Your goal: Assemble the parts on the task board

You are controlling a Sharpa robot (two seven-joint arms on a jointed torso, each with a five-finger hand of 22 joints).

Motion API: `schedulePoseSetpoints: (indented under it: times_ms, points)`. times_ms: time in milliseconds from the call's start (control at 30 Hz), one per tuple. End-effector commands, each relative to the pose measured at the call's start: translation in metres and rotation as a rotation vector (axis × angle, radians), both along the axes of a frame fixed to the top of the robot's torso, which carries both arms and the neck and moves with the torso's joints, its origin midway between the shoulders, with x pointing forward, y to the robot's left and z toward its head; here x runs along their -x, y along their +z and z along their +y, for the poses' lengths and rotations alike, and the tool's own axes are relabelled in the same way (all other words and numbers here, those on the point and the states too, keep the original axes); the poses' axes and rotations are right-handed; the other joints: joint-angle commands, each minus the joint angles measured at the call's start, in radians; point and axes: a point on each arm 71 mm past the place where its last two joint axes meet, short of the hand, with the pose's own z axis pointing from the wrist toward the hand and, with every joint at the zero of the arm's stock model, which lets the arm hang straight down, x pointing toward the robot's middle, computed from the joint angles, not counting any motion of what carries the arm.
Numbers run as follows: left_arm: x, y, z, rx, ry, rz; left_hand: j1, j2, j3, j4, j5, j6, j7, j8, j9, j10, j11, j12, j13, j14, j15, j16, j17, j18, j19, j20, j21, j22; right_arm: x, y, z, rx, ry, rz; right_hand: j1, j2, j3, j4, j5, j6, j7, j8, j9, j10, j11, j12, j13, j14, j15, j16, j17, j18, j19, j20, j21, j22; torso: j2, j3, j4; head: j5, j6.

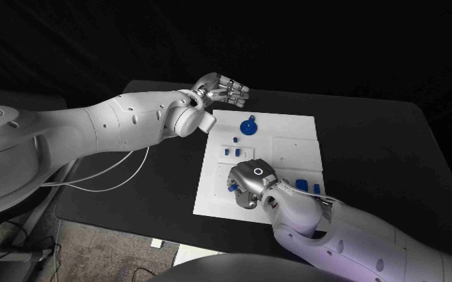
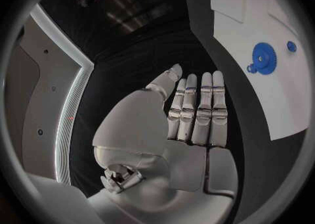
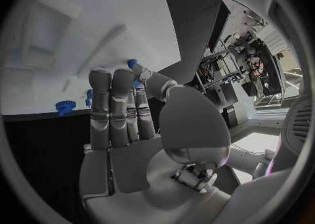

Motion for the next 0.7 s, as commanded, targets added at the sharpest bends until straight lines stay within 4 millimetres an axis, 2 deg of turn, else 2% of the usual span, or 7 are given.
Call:
schedulePoseSetpoints:
  times_ms: [33, 133, 700]
  points:
    - [0.0, 0.001, -0.002, 0.009, -0.014, -0.003, 0.002, 0.004, -0.001, 0.005, 0.006, -0.006, -0.002, -0.003, 0.001, -0.008, 0.001, -0.004, -0.002, -0.002, 0.004, -0.005, -0.001, 0.003, -0.002, 0.002, -0.002, -0.001, 0.001, -0.003, 0.001, 0.042, 0.003, 0.0, 0.0, 0.004, 0.007, 0.0, 0.006, 0.01, 0.002, 0.003, 0.002, 0.03, -0.025, 0.004, 0.001, -0.002, -0.008, -0.004, 0.001, 0.016, 0.043, -0.007, 0.002, 0.042, 0.0, -0.001, -0.0005, 0.0, 0.0]
    - [0.0, 0.001, -0.002, 0.009, -0.014, -0.002, 0.002, 0.004, -0.001, 0.005, 0.006, -0.006, -0.002, -0.003, 0.001, -0.008, 0.001, -0.004, -0.002, -0.002, 0.004, -0.005, -0.001, 0.003, -0.002, 0.002, -0.002, -0.001, 0.0, -0.003, 0.003, 0.055, 0.003, 0.002, -0.001, 0.004, 0.007, 0.002, 0.006, 0.01, 0.002, 0.003, 0.002, 0.03, -0.025, 0.004, 0.001, -0.002, -0.007, -0.004, 0.001, 0.016, 0.042, -0.007, -0.001, 0.042, -0.001, -0.0018, -0.0018, 0.0, 0.0]
    - [0.0, 0.001, -0.005, 0.01, -0.021, 0.002, 0.002, 0.004, -0.001, 0.005, 0.006, -0.006, -0.002, -0.003, 0.001, -0.008, 0.001, -0.004, -0.002, -0.002, 0.004, -0.005, -0.001, 0.003, -0.002, 0.002, -0.002, -0.001, -0.004, -0.006, 0.017, 0.08, 0.01, 0.016, 0.0, -0.003, 0.007, 0.001, 0.008, -0.007, 0.008, 0.002, 0.0, 0.01, -0.018, 0.003, 0.001, -0.004, -0.003, -0.01, -0.003, 0.019, 0.039, -0.003, -0.028, 0.038, 0.0, -0.0006, 0.0001, 0.0, -0.004]
